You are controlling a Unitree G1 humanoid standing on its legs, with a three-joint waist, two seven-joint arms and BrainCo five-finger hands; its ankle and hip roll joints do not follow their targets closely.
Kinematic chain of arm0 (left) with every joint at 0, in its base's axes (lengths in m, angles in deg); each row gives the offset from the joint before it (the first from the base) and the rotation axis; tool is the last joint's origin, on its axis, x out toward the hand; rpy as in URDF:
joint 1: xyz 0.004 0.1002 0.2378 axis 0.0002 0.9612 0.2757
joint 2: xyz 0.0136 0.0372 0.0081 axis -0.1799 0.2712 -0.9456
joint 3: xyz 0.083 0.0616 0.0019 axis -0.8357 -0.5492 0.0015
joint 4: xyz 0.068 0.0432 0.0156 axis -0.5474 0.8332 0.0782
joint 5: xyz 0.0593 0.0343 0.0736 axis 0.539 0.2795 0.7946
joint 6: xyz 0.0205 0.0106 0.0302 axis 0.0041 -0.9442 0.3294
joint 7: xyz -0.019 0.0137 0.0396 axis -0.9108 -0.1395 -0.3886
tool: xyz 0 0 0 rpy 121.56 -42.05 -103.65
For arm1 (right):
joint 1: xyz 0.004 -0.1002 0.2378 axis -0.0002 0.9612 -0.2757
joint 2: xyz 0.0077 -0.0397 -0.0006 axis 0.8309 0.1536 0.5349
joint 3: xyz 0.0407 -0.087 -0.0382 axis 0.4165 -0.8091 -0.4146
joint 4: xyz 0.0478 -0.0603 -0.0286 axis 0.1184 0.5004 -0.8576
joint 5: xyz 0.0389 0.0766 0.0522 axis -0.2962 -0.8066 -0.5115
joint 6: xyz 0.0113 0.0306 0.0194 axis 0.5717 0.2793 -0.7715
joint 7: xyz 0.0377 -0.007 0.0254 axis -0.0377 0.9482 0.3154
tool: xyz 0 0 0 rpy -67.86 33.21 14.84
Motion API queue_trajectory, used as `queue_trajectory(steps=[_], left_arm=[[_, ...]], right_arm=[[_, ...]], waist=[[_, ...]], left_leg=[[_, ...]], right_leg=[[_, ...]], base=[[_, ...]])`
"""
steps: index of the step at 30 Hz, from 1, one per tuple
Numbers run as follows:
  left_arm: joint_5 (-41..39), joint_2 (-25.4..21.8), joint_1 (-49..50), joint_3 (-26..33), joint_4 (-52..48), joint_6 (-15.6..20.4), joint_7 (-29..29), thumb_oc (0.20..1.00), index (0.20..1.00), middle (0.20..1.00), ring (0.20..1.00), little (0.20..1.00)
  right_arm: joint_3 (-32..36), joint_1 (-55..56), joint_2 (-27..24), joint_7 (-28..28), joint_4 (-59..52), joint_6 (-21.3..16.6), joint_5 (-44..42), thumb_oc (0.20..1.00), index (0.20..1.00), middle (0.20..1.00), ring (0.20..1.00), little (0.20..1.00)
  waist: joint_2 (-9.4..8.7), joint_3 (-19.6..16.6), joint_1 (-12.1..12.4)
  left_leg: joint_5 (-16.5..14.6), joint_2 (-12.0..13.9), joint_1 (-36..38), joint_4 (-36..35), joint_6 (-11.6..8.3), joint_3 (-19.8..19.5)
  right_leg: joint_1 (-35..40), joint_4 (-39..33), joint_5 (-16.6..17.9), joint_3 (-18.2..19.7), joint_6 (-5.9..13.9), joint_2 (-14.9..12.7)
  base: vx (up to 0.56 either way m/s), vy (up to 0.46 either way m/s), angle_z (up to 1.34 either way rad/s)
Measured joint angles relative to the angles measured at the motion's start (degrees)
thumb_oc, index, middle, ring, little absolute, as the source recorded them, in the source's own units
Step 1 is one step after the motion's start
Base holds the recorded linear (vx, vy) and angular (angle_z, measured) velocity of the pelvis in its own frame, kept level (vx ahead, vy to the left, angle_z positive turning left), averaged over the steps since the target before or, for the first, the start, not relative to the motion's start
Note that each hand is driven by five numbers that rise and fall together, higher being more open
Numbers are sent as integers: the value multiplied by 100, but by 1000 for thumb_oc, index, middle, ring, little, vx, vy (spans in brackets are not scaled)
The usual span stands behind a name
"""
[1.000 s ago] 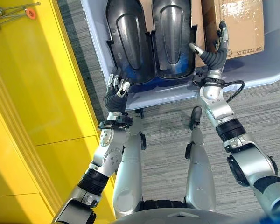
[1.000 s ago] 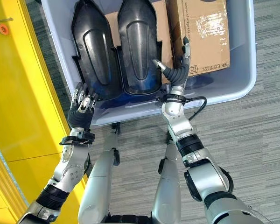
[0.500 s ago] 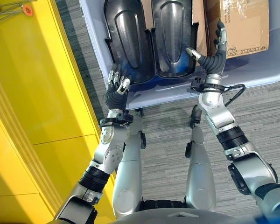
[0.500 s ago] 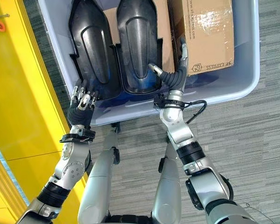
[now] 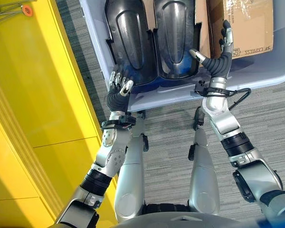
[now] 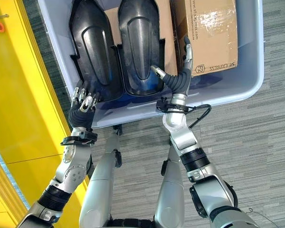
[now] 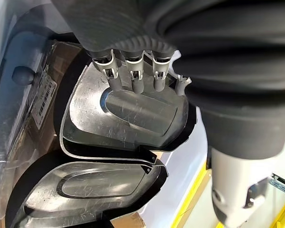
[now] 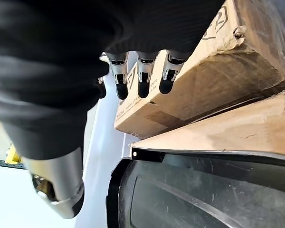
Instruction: Move parts from the plastic box to the shelf.
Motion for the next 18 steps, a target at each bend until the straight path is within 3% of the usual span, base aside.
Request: queue_trajectory(steps=[18], left_arm=[[-15,-27,39,-20,1,4,-35,1000,1000,1000,1000,1000]], right_arm=[[-27,-595,103,-16,1798,-135,-458,1000,1000,1000,1000,1000]], waist=[[-2,-2,-16]], left_leg=[[19,21,-63,51,-9,-92]], right_leg=[[-26,22,3,-51,-29,29]], base=[[0,1,0]])
